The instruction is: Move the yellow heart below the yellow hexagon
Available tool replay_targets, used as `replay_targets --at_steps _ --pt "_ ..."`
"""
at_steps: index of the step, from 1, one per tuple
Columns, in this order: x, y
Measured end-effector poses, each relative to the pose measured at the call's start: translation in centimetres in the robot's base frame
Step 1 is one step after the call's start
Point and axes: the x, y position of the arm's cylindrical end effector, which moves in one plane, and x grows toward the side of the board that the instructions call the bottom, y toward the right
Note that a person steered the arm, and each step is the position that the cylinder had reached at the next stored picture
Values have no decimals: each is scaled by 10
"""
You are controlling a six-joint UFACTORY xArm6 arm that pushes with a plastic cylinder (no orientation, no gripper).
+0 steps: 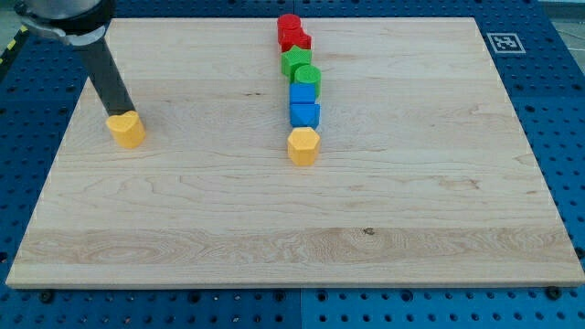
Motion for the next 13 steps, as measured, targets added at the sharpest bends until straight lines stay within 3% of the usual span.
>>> replay_targets --at_steps 5,11,13 --pt "117 26" --pt "116 202" --pt "120 228"
